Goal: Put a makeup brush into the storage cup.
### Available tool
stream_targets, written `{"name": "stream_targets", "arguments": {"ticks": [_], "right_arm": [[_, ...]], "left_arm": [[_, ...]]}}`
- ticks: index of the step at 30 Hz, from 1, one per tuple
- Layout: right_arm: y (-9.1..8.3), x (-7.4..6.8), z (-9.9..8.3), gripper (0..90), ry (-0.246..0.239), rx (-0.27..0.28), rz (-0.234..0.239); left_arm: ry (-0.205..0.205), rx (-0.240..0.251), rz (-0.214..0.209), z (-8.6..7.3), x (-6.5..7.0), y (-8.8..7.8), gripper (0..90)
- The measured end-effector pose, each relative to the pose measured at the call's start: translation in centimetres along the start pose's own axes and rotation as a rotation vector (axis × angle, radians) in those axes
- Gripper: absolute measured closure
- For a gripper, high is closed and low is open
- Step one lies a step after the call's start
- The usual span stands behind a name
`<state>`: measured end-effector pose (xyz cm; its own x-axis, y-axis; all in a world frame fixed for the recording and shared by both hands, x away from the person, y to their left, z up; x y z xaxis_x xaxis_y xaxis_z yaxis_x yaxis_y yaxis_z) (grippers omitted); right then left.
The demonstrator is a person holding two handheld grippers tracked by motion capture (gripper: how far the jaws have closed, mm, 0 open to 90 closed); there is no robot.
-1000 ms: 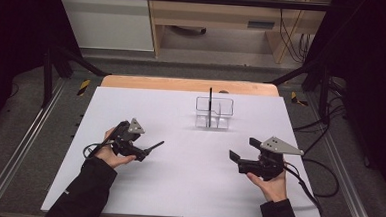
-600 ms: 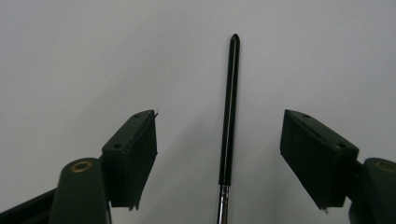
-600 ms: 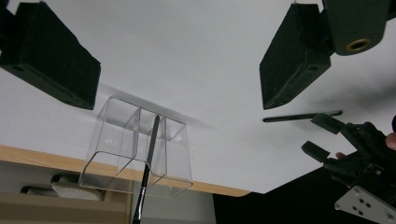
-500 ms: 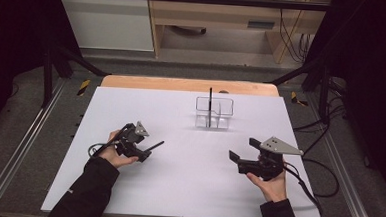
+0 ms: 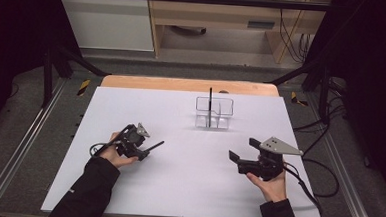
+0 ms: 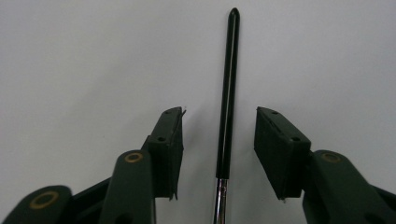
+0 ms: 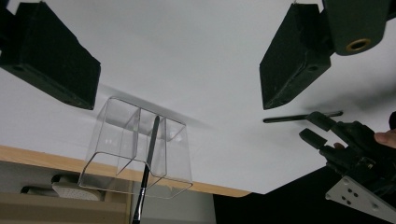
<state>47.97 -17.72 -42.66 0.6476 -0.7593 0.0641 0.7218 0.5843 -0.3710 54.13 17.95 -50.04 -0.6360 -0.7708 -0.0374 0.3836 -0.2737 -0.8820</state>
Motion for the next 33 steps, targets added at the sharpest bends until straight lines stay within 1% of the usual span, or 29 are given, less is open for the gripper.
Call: {"name": "stream_targets", "arguments": {"ticks": [2,13,17,21,26,29,33], "right_arm": [[0.01,-0.01,-0.01,12.7,0.0,-0.001,0.0],[0.01,-0.02,0.0,12.7,0.001,0.001,0.0],[0.01,-0.02,-0.01,12.7,0.0,0.0,-0.001],[0.02,-0.02,-0.02,12.7,-0.001,-0.001,0.0],[0.02,-0.03,-0.02,12.7,0.0,0.0,0.0],[0.02,-0.02,-0.03,12.7,0.0,-0.001,0.0],[0.04,-0.04,-0.04,12.7,-0.001,-0.001,0.0]], "left_arm": [[-0.001,-0.01,-0.005,-0.05,0.0,0.07,55.2],[-0.04,-0.044,-0.023,-0.3,-0.1,0.33,68.7],[-0.059,-0.049,-0.036,-0.33,-0.09,0.36,73.2],[-0.07,-0.057,-0.044,-0.36,-0.04,0.36,77.0],[-0.088,-0.065,-0.048,-0.37,0.03,0.33,81.1],[-0.1,-0.068,-0.052,-0.4,0.06,0.3,82.2],[-0.104,-0.071,-0.051,-0.42,0.14,0.29,82.7]]}}
Point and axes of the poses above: each handheld gripper's, and its own axes: y roughly forward along the jaws, z roughly out of its top, x roughly to its right, the point moved 6 cm from there along y, roughly forward along the jaws, and after that the axes turned 11 degrees about -y, right-handed, at the moved point
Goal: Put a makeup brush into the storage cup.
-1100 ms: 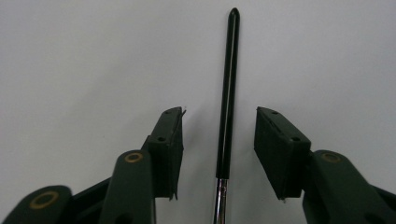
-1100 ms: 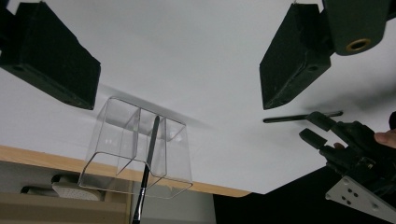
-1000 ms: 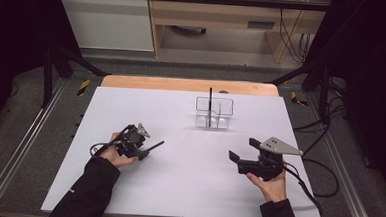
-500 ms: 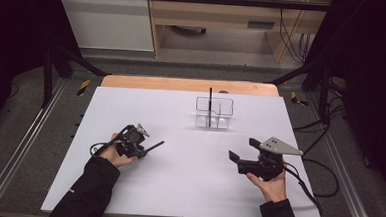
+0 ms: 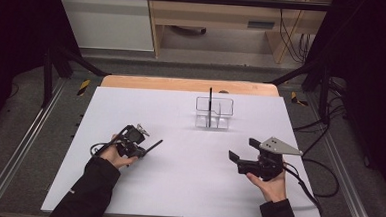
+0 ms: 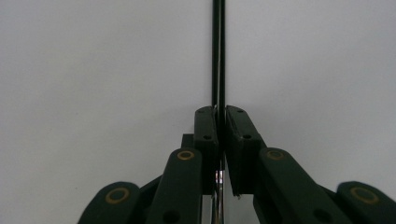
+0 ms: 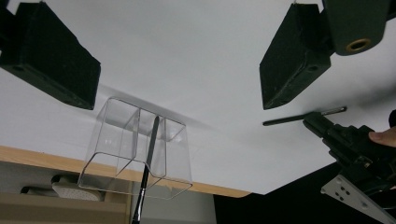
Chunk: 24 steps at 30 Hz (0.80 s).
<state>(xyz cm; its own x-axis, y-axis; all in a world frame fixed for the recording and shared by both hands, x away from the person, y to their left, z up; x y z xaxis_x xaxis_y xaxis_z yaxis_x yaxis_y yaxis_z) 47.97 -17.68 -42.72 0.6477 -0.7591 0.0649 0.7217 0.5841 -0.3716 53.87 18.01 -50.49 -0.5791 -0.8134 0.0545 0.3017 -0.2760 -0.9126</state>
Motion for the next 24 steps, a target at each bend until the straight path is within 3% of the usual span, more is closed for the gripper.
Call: {"name": "stream_targets", "arguments": {"ticks": [3,9,14,24], "right_arm": [[0.0,-0.02,0.01,12.7,0.001,0.001,0.001],[-0.04,0.02,0.06,12.7,0.002,0.005,-0.001],[0.02,-0.02,0.01,12.9,0.001,0.001,0.003],[0.02,-0.04,0.02,13.0,0.002,0.002,0.005]], "left_arm": [[-0.002,-0.001,-0.005,0.01,0.0,-0.02,82.0],[0.018,0.017,-0.018,0.43,0.11,-0.35,71.9],[0.024,0.002,-0.018,0.64,-0.01,-0.25,65.7],[0.023,-0.018,-0.023,0.88,0.09,0.36,70.9]]}}
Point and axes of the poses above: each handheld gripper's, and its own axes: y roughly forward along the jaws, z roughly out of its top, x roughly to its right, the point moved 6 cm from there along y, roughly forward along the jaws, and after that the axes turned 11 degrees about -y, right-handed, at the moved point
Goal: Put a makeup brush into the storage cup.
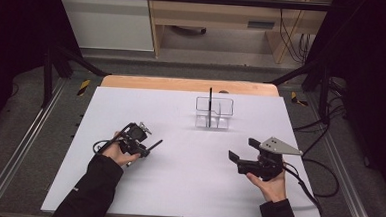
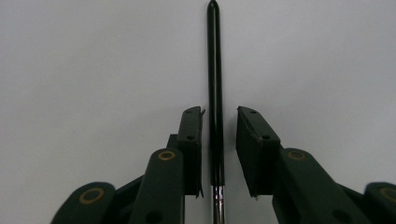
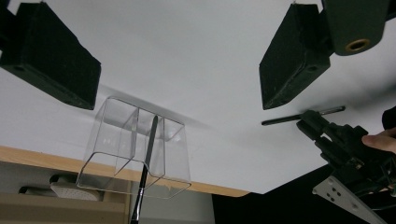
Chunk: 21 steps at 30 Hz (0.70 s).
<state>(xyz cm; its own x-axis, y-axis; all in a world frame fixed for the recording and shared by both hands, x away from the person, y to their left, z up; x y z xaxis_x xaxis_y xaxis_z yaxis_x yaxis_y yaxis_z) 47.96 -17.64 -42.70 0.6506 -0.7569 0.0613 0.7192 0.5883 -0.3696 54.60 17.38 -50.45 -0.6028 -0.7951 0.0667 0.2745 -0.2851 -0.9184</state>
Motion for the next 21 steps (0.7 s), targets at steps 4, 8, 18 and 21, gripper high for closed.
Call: {"name": "stream_targets", "arguments": {"ticks": [4,8,18,21], "right_arm": [[0.03,-0.03,-0.02,12.9,0.001,-0.002,0.001],[0.04,-0.04,-0.03,13.0,0.001,-0.002,0.001],[0.1,-0.09,-0.05,13.0,0.002,-0.003,0.003],[0.11,-0.11,-0.05,13.0,0.001,-0.003,0.004]], "left_arm": [[0.007,-0.011,0.003,0.14,0.05,0.04,74.3],[0.009,-0.029,0.003,0.22,0.19,0.08,77.1],[0.009,-0.06,0.006,0.21,0.42,0.07,82.5],[0.015,-0.063,0.008,0.23,0.46,0.06,83.0]]}}
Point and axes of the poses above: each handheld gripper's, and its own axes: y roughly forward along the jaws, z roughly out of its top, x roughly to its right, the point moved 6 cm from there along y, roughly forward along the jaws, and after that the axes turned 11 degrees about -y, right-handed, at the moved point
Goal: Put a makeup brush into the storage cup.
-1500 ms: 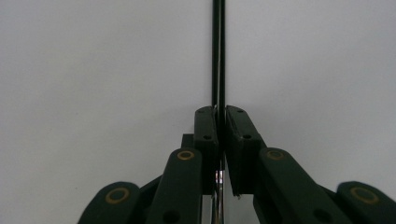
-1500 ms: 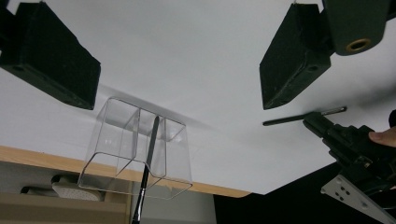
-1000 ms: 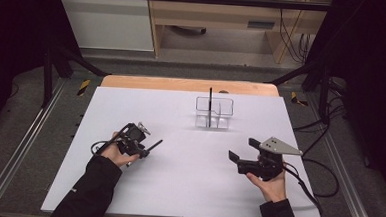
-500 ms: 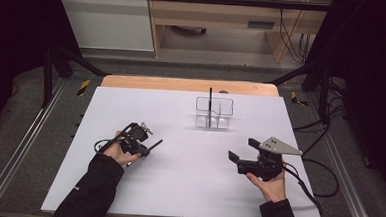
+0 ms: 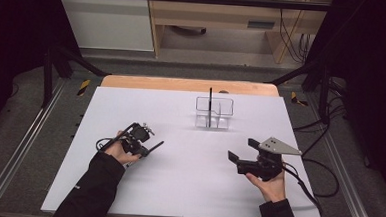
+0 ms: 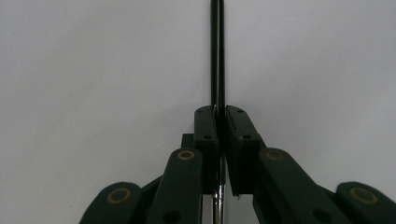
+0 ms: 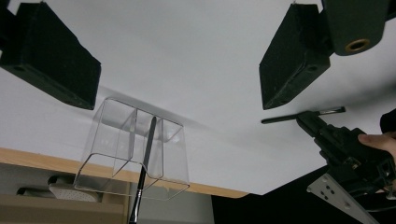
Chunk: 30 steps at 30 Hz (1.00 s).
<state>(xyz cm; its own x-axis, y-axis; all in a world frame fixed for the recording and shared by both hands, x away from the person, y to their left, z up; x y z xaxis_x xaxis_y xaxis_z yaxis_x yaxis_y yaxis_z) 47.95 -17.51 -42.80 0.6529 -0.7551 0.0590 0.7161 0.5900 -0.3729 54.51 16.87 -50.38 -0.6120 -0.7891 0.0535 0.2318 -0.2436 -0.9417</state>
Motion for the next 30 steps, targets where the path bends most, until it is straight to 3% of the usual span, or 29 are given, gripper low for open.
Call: {"name": "stream_targets", "arguments": {"ticks": [12,19,30], "right_arm": [[0.0,0.0,0.0,13.0,-0.001,-0.001,0.004],[0.2,-0.2,0.0,13.0,-0.001,-0.002,0.007],[0.4,-0.5,0.1,12.1,-0.018,-0.015,0.014]], "left_arm": [[0.04,0.002,0.002,-0.1,0.2,-0.2,83.3],[0.063,0.075,0.011,0.0,0.6,-1.7,83.3],[0.096,0.162,-0.031,-0.2,1.7,-3.7,83.3]]}}
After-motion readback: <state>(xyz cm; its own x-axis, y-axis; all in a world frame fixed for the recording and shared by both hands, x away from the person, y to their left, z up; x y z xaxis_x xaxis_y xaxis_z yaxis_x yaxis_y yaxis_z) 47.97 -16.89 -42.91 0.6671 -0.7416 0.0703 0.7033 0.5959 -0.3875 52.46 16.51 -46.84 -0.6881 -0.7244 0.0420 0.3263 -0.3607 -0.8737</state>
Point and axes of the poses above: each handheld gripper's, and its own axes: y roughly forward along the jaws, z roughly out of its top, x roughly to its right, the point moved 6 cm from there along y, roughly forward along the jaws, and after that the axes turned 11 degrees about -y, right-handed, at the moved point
